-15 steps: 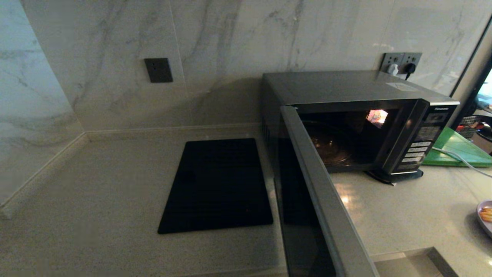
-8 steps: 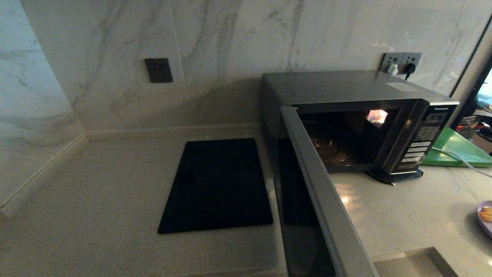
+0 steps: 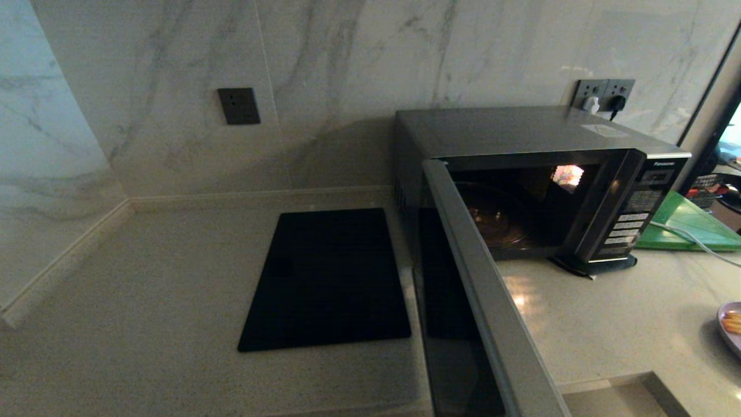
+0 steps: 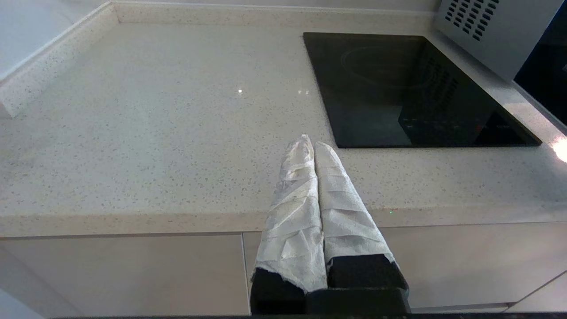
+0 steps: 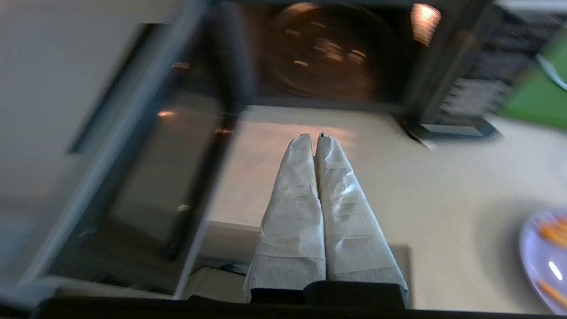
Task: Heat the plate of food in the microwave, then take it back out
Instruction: Close the microwave oven
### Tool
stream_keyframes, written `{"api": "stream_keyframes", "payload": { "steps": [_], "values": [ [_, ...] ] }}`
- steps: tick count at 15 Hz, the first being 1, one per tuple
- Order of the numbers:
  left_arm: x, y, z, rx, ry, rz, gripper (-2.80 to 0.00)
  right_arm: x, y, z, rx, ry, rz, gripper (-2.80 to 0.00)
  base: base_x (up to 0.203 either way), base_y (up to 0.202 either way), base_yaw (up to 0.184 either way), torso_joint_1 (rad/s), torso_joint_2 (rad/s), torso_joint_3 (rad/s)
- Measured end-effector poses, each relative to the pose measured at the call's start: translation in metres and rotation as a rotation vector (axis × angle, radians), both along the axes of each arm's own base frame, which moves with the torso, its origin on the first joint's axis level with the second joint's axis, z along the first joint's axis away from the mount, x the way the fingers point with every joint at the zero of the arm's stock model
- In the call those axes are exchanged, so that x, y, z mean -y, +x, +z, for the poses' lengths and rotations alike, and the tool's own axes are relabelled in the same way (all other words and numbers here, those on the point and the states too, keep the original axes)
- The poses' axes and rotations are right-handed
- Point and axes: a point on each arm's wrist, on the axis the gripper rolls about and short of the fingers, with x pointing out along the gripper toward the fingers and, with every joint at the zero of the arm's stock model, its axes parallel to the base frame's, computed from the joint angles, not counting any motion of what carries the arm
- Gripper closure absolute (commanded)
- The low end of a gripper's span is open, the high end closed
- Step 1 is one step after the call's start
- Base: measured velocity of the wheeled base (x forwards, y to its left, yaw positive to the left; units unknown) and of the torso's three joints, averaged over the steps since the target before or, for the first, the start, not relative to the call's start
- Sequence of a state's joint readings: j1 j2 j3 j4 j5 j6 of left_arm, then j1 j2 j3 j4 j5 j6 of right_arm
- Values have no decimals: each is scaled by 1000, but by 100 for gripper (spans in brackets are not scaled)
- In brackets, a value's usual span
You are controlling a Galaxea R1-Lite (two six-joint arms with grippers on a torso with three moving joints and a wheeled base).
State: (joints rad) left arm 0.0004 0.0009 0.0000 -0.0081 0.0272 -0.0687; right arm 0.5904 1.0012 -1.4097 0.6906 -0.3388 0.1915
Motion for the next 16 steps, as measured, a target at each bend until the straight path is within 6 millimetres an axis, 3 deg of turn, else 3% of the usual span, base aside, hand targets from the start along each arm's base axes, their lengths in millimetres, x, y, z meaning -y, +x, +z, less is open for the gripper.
{"api": "stream_keyframes", "payload": {
  "steps": [4,7,12,16],
  "values": [
    [0,0,0,0,0,0,0,-22,16,22,14,35,102,0,0,0,0,0,0,0],
    [0,0,0,0,0,0,0,-55,37,31,-16,5,191,0,0,0,0,0,0,0],
    [0,0,0,0,0,0,0,-121,48,23,-88,-83,384,0,0,0,0,0,0,0],
    [0,0,0,0,1,0,0,-146,42,10,-159,-167,470,0,0,0,0,0,0,0]
  ]
}}
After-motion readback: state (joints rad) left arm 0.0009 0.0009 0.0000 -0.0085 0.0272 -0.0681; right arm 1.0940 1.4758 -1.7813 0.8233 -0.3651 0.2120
